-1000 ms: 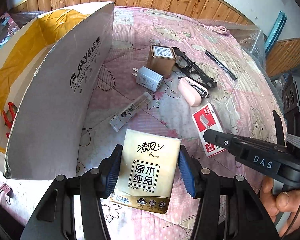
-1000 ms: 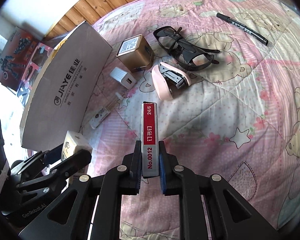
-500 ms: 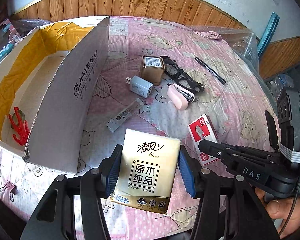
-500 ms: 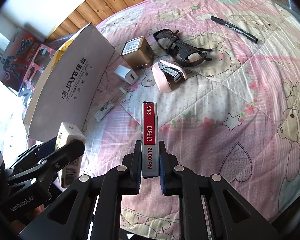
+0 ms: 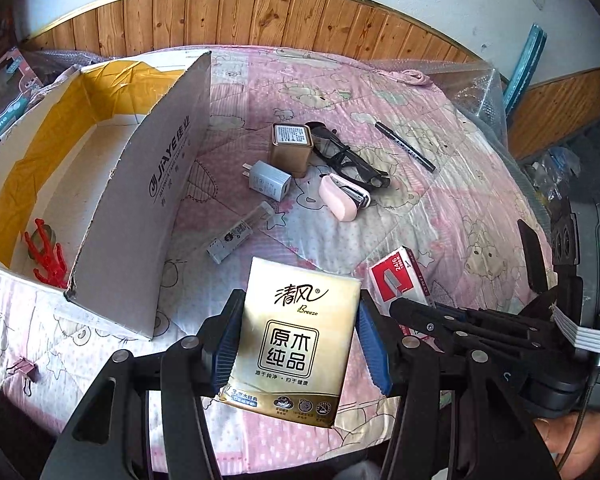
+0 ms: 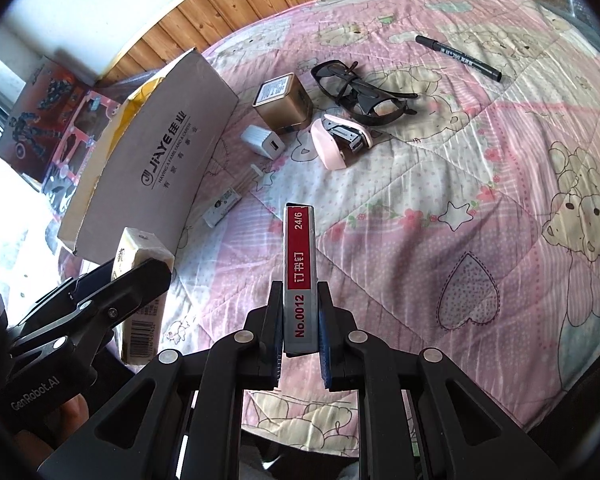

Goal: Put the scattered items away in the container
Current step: 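Lift the staple box and carry it toward the white box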

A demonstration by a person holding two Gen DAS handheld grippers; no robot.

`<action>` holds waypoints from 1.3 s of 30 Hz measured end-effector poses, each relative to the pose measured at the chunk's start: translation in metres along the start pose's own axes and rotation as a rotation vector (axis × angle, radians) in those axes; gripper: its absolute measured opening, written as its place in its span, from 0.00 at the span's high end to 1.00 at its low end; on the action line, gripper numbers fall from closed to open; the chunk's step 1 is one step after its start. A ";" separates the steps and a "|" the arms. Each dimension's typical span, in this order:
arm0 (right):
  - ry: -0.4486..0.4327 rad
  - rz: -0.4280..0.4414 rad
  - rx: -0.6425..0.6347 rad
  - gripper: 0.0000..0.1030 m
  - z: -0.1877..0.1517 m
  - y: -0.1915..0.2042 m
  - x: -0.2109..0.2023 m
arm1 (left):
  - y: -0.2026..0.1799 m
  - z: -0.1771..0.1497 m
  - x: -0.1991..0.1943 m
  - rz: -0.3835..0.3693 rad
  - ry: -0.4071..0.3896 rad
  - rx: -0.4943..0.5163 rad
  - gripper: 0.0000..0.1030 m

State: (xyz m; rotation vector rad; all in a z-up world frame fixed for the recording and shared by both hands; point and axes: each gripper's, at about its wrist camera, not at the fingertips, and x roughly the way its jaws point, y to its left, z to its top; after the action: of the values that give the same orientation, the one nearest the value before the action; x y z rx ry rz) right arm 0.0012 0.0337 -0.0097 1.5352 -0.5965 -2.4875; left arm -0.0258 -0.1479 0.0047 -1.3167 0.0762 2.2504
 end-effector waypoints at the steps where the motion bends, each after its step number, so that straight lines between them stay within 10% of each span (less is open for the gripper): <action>1: -0.003 0.000 0.000 0.85 -0.001 0.001 -0.001 | -0.001 -0.001 -0.001 -0.001 -0.002 0.001 0.47; 39: -0.045 -0.001 -0.085 0.85 -0.007 0.061 -0.029 | 0.028 -0.006 -0.032 -0.004 -0.040 -0.065 0.47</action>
State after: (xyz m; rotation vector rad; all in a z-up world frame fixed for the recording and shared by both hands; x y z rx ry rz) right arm 0.0162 -0.0131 0.0367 1.4534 -0.4904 -2.5198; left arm -0.0217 -0.1869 0.0221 -1.3037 -0.0141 2.2926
